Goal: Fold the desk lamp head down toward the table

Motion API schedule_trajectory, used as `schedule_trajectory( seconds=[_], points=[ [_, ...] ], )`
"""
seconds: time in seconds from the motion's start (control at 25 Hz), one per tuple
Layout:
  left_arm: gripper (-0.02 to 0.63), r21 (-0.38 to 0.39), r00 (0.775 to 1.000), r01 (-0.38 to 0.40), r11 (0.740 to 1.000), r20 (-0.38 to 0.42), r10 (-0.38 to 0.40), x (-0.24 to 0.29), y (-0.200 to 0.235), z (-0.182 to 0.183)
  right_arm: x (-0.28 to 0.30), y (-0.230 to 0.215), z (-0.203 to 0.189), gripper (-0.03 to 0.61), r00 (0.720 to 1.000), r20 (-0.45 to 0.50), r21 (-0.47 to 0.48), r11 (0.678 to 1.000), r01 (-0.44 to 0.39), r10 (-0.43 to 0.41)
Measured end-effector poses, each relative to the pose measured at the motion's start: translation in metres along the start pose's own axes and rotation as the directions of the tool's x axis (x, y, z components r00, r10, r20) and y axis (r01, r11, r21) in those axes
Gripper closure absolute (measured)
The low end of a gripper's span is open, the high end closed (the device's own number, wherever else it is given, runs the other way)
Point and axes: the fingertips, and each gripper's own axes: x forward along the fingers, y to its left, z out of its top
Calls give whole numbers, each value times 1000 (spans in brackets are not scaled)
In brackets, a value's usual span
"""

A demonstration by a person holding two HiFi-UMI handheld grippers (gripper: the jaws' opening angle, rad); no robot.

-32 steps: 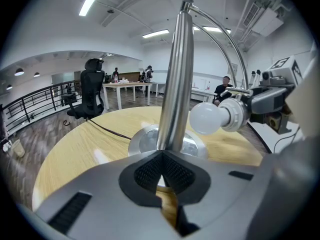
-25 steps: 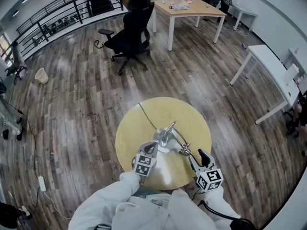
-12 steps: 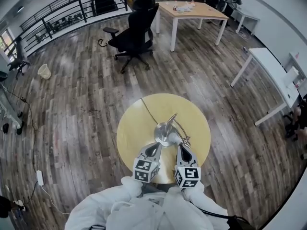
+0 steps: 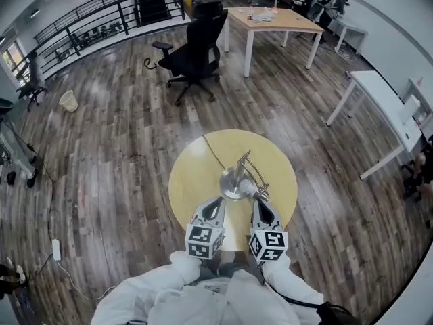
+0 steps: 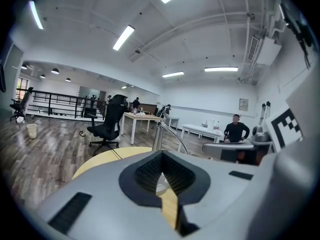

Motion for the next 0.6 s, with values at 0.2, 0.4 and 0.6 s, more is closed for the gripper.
schedule_trajectory(
  seconds=[0.2,0.4,0.6],
  points=[
    [615,27,999,21,999,30,-22,-58,-9,-10,-48,29,-12,567,999,20,-17,999,34,-34],
    [615,24,999,27,999,30,-28,-117,-14,-33,-99,58,-37,566,995,20,-8,995,96,-96],
    [615,17,999,36,999,28,-36,-166,-28,-41,-147,83,-42,566,992,32,-1,993,120,-120]
  ],
)
